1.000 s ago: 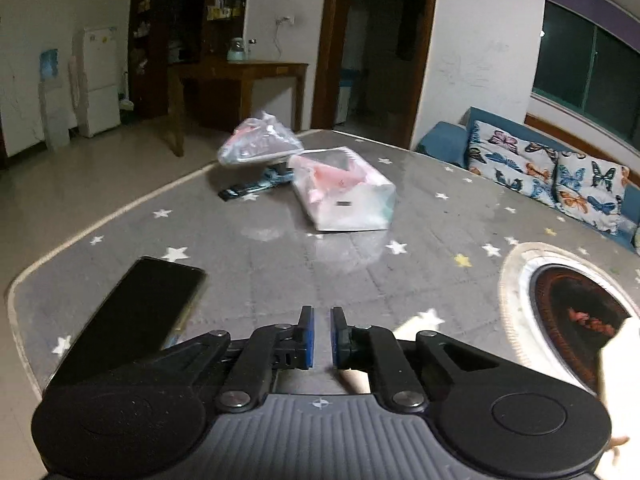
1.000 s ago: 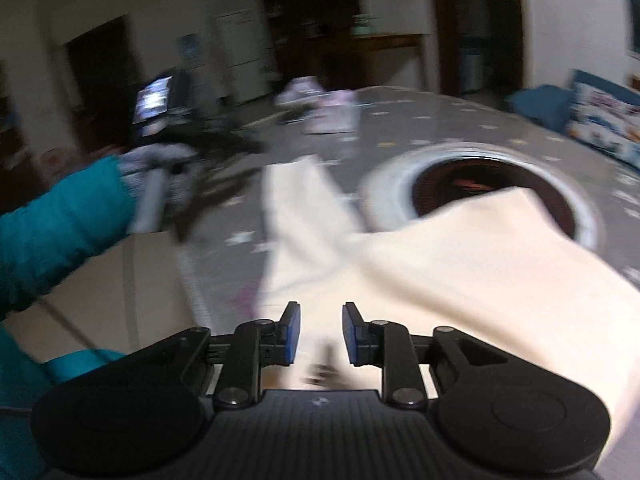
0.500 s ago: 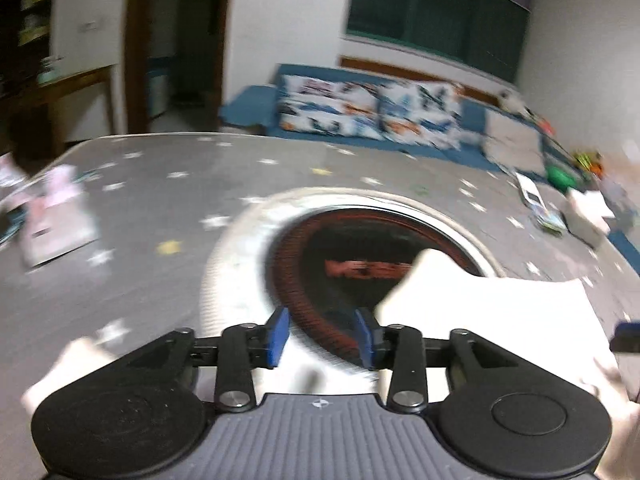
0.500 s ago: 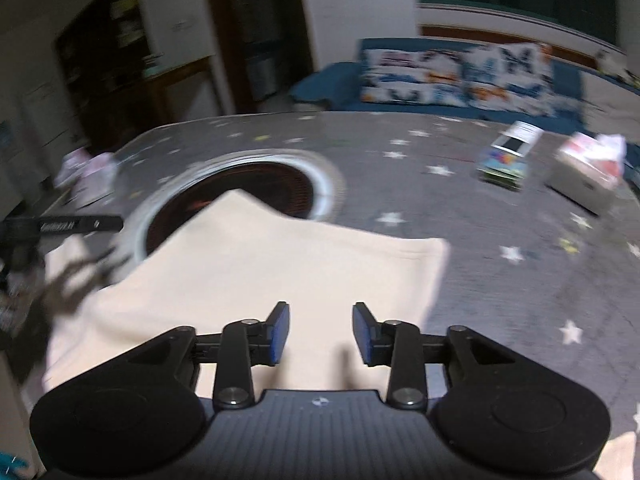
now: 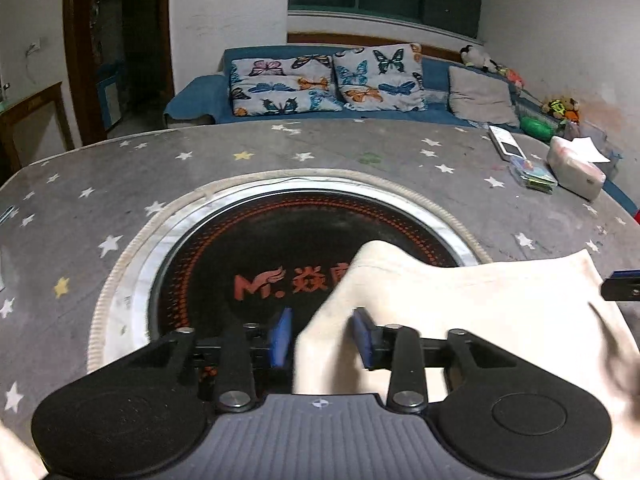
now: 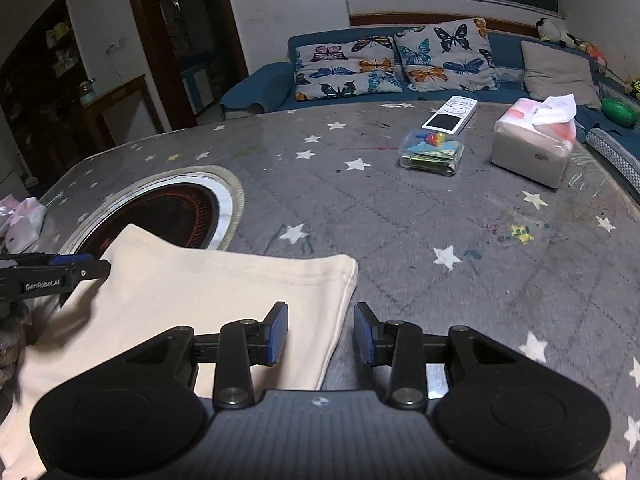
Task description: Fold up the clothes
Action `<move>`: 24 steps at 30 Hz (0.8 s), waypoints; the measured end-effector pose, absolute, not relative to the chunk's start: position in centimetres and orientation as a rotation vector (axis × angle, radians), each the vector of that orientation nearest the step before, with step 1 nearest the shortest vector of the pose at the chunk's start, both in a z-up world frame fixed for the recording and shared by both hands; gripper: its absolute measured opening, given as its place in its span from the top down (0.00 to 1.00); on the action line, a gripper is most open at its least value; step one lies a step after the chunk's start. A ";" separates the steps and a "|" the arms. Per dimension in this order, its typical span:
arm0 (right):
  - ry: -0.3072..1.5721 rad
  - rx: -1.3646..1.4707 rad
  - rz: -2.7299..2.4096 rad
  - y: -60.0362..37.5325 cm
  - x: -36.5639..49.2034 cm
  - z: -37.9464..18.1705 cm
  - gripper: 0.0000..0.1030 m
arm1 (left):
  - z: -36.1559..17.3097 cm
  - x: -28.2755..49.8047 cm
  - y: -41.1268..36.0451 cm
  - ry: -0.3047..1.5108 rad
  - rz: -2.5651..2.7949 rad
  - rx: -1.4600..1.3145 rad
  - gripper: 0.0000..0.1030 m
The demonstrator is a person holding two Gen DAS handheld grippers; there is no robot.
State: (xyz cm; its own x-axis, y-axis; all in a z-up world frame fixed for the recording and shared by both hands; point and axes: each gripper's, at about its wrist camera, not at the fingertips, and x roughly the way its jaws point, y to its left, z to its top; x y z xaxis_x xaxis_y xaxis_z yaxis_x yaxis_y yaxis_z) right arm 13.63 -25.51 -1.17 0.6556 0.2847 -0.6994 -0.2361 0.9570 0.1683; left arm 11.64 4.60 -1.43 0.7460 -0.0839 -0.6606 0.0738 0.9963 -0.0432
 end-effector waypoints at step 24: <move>0.818 0.018 0.298 -24.7 14.8 -1.7 0.66 | 0.0 6.3 -0.9 0.621 -0.383 0.194 0.54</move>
